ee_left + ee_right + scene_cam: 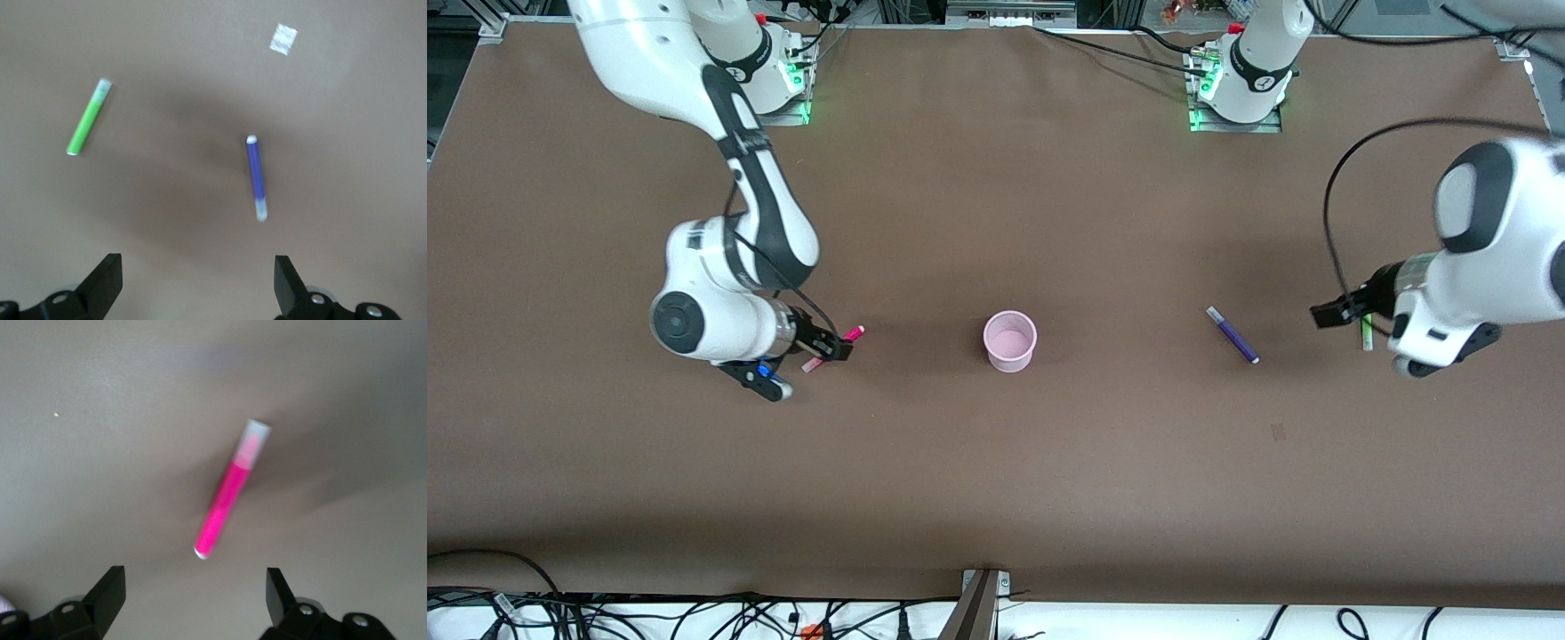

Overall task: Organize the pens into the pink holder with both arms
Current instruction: 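Grasp the pink marker with the right gripper while the left gripper grasps the purple marker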

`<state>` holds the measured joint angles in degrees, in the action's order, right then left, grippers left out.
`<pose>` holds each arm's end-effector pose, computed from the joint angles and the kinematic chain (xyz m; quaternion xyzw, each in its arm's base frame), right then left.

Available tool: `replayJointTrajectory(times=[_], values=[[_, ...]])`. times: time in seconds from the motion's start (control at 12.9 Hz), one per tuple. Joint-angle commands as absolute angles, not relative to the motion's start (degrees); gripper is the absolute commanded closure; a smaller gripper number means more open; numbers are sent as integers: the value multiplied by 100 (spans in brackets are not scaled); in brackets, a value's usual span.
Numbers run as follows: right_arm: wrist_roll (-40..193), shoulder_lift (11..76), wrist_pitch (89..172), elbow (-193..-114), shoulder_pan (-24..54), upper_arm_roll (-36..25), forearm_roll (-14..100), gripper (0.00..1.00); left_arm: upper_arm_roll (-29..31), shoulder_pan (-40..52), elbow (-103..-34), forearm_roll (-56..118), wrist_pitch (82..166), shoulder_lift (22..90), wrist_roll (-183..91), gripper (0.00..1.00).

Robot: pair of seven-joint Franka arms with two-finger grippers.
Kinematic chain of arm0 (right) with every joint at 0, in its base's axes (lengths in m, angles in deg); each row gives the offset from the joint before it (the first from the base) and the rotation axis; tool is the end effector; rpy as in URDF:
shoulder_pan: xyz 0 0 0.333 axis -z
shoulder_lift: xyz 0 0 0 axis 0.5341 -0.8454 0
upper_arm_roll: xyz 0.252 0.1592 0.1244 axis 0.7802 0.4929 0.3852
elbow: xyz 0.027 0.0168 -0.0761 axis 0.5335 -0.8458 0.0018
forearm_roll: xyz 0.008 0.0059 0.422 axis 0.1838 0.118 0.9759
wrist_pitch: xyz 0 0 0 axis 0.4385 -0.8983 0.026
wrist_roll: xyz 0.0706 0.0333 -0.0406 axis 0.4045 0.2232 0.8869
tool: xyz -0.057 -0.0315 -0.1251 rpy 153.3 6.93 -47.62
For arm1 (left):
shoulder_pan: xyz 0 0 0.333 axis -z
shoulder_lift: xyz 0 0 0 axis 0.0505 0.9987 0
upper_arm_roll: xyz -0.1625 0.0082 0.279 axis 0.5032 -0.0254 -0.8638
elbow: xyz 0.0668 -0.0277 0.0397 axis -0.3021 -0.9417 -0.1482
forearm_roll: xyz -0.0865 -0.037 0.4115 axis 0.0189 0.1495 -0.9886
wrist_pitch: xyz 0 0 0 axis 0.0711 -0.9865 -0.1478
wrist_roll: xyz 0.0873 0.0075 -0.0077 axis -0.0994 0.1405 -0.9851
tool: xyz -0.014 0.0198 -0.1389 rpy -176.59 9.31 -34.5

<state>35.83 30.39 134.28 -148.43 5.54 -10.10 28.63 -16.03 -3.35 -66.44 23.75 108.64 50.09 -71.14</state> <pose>0.6510 0.2338 0.1862 -0.9555 0.2611 0.1260 0.0546 0.6415 -0.0106 0.3355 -0.9528 -0.2728 0.1323 0.0173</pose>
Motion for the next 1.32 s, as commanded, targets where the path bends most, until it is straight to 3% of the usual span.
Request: replayJointTrajectory(times=[0.0,0.08,0.31,0.62,0.7,0.77,0.85,0.93,1.08,1.24], values=[[3427,2902,14123,-15157,364,-1052,3002,13,-1597,-307,-7701,2648,12346,4993,-7951,0],[3453,2902,14264,-15280,355,-1052,2993,13,-1597,-290,-7834,2737,12709,5151,-8224,0],[3515,2885,14353,-15395,355,-1052,2993,29,-1597,-97,-7844,2738,13378,5757,-9373,0],[3524,2806,14432,-15457,346,-1052,2993,73,-1597,-8,-7844,2738,13618,6162,-9659,0],[3524,2762,14441,-15457,354,-1052,3002,73,-1597,-8,-7844,2738,13679,6232,-9659,0],[3498,2753,14441,-15449,355,-1052,3002,68,-1597,-8,-7844,2738,13706,6268,-9650,0],[3489,2753,14433,-15457,355,-1052,3010,62,-1597,-17,-7844,2747,13715,6303,-9607,14],[3489,2753,14432,-15509,355,-1044,3010,63,-1588,-61,-7827,2755,13715,6330,-9572,24],[3506,2753,14424,-15528,355,-1017,3010,91,-1570,-87,-7756,2747,13724,6417,-9554,28],[3524,2823,14301,-15466,355,-912,3177,99,-1562,-87,-7730,2747,13724,6444,-9510,46]])
